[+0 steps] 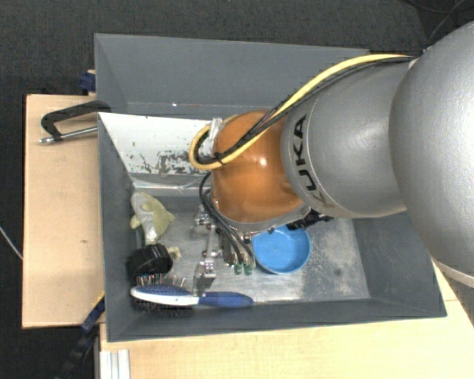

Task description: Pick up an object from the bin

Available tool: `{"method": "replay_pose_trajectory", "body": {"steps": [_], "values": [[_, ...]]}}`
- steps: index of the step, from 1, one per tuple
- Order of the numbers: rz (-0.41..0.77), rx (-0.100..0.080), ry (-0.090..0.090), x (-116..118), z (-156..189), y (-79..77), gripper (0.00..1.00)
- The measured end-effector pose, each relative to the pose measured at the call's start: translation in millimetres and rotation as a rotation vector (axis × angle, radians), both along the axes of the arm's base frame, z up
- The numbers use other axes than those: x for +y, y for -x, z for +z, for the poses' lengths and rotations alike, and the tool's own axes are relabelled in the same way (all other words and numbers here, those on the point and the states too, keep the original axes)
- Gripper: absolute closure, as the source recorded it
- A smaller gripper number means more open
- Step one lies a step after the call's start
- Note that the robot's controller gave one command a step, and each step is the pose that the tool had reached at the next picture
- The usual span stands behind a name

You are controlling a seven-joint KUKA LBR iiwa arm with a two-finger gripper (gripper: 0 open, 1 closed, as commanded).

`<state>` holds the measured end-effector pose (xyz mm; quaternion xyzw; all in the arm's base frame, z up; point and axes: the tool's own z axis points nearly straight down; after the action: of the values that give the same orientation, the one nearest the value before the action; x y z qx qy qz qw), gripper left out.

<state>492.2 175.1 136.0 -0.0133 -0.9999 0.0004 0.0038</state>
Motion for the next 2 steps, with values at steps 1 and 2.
{"method": "replay_pose_trajectory", "body": {"steps": [1,2], "values": [[0.258,-0.007,0.012,38.2,-44.5,-20.3,0.00],[0.260,-0.005,0.013,38.6,-45.3,-20.0,1.00]]}}
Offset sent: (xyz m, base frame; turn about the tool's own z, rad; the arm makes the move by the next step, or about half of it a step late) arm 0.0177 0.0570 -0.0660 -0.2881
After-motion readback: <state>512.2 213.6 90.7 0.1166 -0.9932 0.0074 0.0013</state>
